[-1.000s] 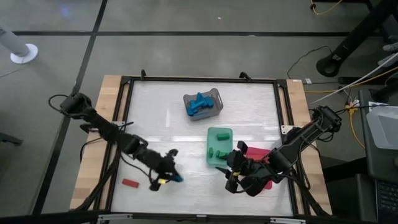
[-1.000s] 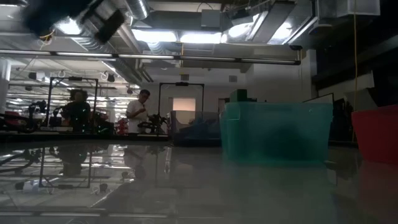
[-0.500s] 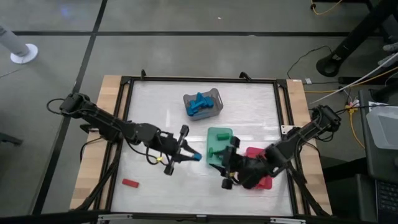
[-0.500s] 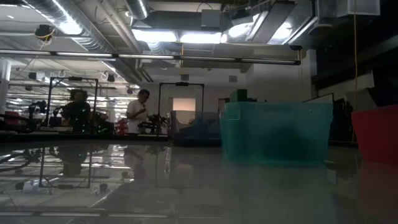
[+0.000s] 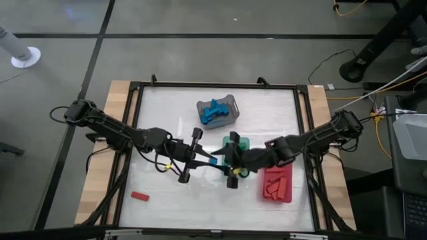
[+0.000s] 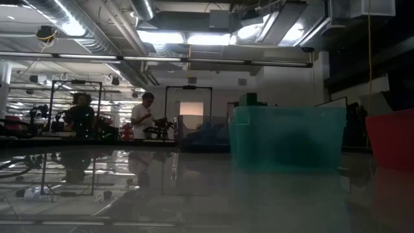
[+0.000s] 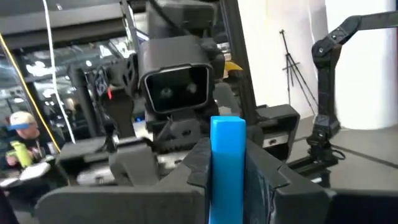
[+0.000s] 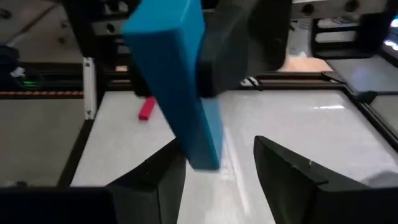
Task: Sort blocks
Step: Put the blue block into the gray bin
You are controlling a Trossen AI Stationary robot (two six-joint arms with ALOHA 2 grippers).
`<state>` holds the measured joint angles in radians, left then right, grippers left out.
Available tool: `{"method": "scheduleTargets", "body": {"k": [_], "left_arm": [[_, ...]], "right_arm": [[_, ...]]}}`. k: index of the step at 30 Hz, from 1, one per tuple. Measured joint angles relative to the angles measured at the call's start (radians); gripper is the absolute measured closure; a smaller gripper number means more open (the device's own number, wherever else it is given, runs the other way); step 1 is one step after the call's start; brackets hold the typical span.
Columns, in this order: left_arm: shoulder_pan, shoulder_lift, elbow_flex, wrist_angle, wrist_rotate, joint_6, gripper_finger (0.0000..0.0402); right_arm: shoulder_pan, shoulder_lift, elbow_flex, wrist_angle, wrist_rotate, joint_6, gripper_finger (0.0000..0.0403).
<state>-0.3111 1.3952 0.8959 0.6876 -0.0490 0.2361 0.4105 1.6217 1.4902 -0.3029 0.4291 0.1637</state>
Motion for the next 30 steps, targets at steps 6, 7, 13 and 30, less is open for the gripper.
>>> {"method": "scheduleTargets", "body": {"k": [6,7,13,30], "left_arm": [[0.013,0.000,0.000,0.006,0.000,0.023,0.0351],[0.013,0.000,0.000,0.005,0.000,0.024,0.0351],[0.020,0.000,0.000,-0.004,-0.014,0.023,0.0348],[0.032,-0.023,0.000,-0.088,-0.127,0.034,0.0273]], "right_arm": [[-0.046,0.010,0.000,0.051,-0.101,-0.053,0.0228],[-0.048,0.013,0.000,0.052,-0.104,-0.064,0.0238],[-0.065,0.044,0.001,0.067,-0.124,-0.113,0.0341],[-0.081,0.051,0.000,0.045,-0.060,-0.116,0.0348]]}}
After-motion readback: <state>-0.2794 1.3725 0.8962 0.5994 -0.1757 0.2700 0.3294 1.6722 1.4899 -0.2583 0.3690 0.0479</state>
